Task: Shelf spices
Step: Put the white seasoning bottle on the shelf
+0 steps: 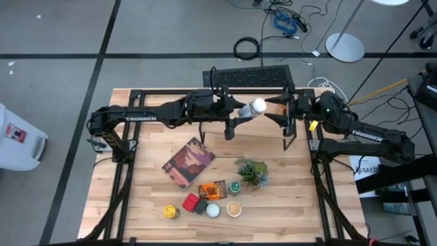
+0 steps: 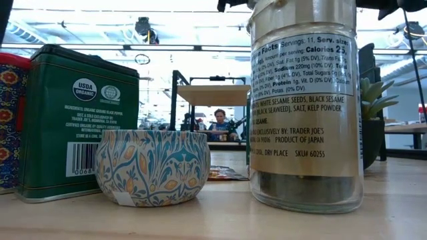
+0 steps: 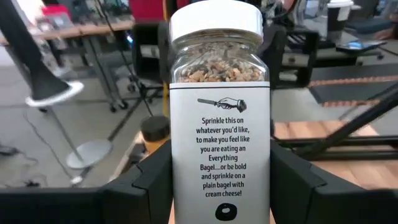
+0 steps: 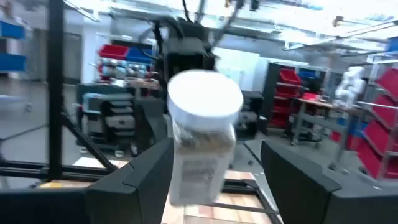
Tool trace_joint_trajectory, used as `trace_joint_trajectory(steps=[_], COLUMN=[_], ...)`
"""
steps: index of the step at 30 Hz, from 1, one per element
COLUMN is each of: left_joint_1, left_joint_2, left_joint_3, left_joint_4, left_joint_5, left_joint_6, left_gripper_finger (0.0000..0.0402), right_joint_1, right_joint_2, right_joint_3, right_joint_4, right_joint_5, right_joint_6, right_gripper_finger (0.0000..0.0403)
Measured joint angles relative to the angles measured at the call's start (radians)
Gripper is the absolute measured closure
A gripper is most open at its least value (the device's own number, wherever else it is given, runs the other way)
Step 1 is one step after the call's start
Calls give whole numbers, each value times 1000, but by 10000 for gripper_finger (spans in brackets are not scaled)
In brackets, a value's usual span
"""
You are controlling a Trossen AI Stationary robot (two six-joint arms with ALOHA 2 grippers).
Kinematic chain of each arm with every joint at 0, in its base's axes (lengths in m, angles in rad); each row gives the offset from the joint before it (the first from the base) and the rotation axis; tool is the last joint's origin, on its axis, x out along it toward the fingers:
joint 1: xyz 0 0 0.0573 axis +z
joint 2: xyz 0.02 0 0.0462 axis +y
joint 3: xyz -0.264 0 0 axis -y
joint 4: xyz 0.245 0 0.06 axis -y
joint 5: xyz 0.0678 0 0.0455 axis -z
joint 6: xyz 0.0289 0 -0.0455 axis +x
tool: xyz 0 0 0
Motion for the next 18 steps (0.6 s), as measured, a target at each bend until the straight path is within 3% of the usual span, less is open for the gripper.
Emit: trace_joint_trajectory(steps=[8, 18], left_joint_1=[8, 8], left_joint_2=[8, 7], left_joint_3=[-57, -58], left_joint_4=[155, 150], left_joint_5=[56, 56], left_joint_6=[-32, -30], left_gripper_finger=[203, 203], right_joint_1=[1, 2], right_joint_2=[40, 104], right_joint_3=[0, 0], right_joint_4=[35, 156], right_joint_5=[-34, -63], right_joint_6=[31, 63], right_gripper_finger=[172, 154])
